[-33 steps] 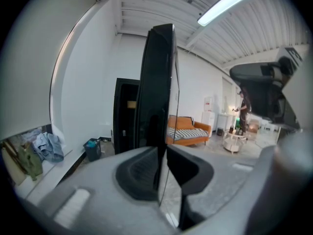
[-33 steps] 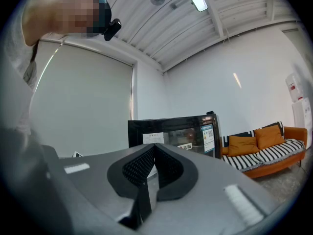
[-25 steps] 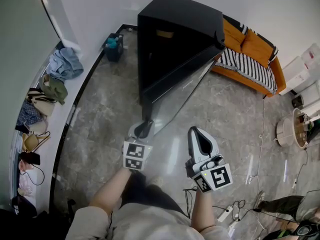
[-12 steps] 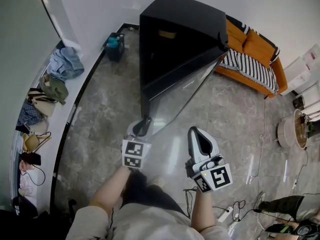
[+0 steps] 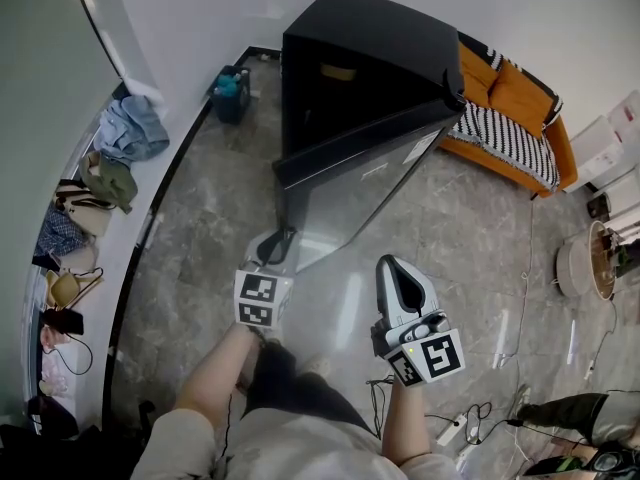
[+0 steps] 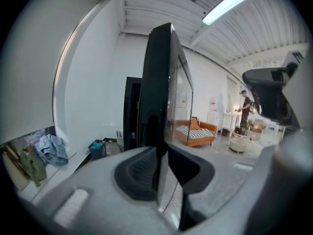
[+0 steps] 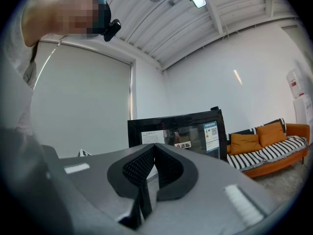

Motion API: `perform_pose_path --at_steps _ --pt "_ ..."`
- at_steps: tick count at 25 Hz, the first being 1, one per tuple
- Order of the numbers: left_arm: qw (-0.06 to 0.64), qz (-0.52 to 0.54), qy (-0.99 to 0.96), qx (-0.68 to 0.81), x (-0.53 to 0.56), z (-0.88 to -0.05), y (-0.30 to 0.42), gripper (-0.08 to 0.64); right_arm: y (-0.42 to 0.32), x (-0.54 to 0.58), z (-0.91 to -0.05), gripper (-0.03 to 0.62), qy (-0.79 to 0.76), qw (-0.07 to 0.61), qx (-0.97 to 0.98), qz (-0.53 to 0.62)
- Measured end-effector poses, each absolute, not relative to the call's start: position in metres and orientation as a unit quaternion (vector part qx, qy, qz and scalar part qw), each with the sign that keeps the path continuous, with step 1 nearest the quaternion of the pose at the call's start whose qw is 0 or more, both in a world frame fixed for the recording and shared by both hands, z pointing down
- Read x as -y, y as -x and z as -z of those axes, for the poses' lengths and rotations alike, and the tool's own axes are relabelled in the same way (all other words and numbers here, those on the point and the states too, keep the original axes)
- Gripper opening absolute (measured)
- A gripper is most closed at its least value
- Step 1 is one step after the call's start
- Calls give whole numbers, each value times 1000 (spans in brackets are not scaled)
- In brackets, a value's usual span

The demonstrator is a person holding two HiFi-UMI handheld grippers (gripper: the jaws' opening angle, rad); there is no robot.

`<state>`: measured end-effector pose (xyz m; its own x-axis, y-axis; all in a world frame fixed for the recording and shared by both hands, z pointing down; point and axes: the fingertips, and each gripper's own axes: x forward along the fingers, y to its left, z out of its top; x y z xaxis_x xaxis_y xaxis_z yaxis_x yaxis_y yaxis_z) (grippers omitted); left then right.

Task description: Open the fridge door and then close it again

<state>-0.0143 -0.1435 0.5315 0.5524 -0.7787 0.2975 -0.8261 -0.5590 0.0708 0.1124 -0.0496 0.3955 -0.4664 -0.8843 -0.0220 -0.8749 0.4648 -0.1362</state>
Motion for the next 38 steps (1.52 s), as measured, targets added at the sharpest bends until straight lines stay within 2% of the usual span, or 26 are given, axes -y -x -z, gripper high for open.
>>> perform_pose_path --at_steps 38 --pt "85 -132 -902 402 314 -534 65 98 -80 163 -407 -3 563 37 -823 68"
